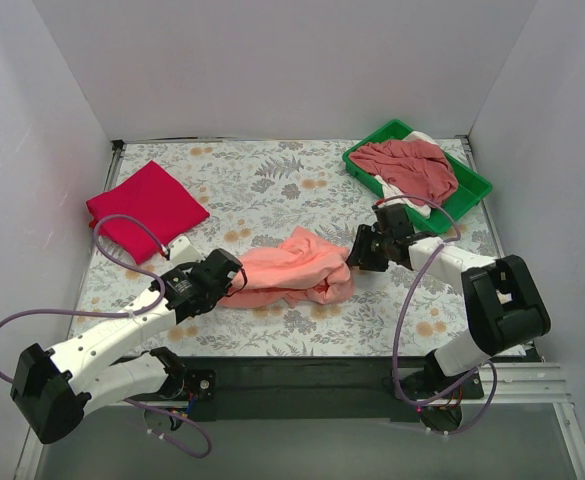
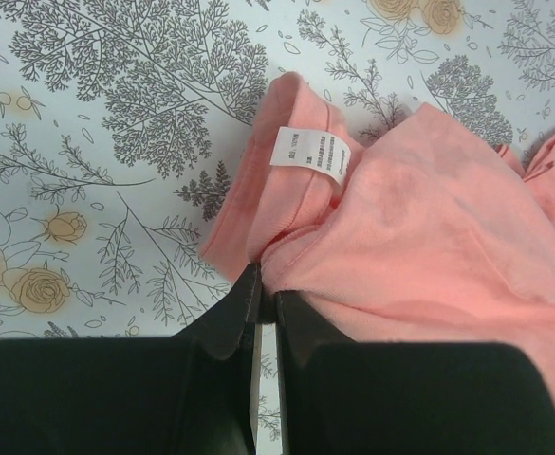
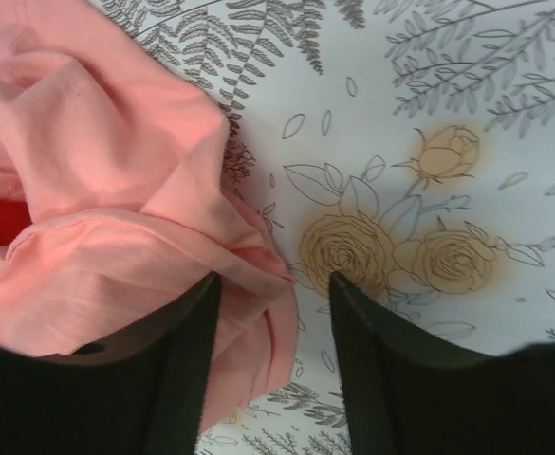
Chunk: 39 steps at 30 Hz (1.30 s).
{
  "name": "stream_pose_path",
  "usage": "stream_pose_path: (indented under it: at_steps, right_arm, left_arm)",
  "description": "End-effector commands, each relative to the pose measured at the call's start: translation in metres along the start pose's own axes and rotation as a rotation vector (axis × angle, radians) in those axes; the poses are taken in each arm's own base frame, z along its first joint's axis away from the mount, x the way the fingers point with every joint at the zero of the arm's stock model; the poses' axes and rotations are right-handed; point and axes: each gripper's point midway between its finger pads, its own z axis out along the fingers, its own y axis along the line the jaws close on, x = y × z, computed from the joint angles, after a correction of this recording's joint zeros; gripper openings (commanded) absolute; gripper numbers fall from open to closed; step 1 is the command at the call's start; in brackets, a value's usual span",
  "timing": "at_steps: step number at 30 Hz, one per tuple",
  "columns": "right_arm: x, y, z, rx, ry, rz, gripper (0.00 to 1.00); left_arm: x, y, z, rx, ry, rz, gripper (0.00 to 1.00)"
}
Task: Fold and stack the t-shirts
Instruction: Flatten the tshirt out
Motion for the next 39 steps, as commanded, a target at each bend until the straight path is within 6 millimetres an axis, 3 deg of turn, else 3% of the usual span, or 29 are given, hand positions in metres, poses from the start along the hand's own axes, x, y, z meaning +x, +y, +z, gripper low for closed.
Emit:
stream_pose_path:
  at_steps: [1, 5, 10, 11, 13, 17, 20, 24, 29, 32, 33, 35, 36, 39]
  right_arm:
    - [-0.002, 0.024, 0.009, -0.116, -0.003, 0.011, 0.51]
    - [0.008, 0.024, 0.017, -0.119, 0.032, 0.023, 0.41]
    - [0.011, 0.025, 0.02, -0.126, 0.031, 0.016, 0.1]
    - [0.006, 0.026, 0.017, -0.129, 0.011, 0.01, 0.02]
    - [-0.007, 0.027, 0.009, -0.117, -0.049, -0.013, 0.01]
    - [-0.048, 0.037, -0.03, -0.108, -0.249, -0.105, 0.01]
    - [-0.088, 0.047, -0.092, -0.101, -0.498, -0.156, 0.01]
    - [-0.106, 0.055, -0.139, -0.109, -0.646, -0.206, 0.01]
    - [-0.132, 0.065, -0.228, -0.109, -0.912, -0.257, 0.01]
    - [-0.139, 0.075, -0.279, -0.136, -1.043, -0.296, 0.01]
    - [-0.143, 0.082, -0.307, -0.155, -1.115, -0.316, 0.01]
    - [-0.148, 0.091, -0.34, -0.173, -1.188, -0.34, 0.01]
    - [-0.154, 0.103, -0.378, -0.199, -1.266, -0.363, 0.01]
    - [-0.158, 0.121, -0.427, -0.246, -1.343, -0.4, 0.01]
  left_arm:
    - [-0.005, 0.004, 0.003, -0.013, -0.031, -0.002, 0.0]
    - [-0.006, 0.005, 0.003, -0.015, -0.033, -0.004, 0.0]
    - [-0.008, 0.007, 0.001, -0.02, -0.039, -0.017, 0.0]
    - [-0.008, 0.007, 0.001, -0.019, -0.038, -0.017, 0.0]
    - [-0.01, 0.006, -0.001, -0.014, -0.043, -0.021, 0.0]
    - [-0.023, -0.005, -0.011, 0.018, -0.062, -0.045, 0.0]
    - [-0.045, -0.022, -0.027, 0.067, -0.104, -0.064, 0.0]
    - [-0.073, -0.053, -0.054, 0.196, -0.144, -0.11, 0.0]
    - [-0.109, -0.094, -0.094, 0.401, -0.205, -0.121, 0.0]
    - [-0.139, -0.116, -0.128, 0.519, -0.256, -0.153, 0.0]
    - [-0.145, -0.121, -0.136, 0.548, -0.268, -0.132, 0.0]
    - [-0.171, -0.138, -0.17, 0.65, -0.313, -0.153, 0.0]
    - [-0.19, -0.149, -0.198, 0.734, -0.345, -0.152, 0.0]
    - [-0.215, -0.163, -0.238, 0.839, -0.395, -0.14, 0.0]
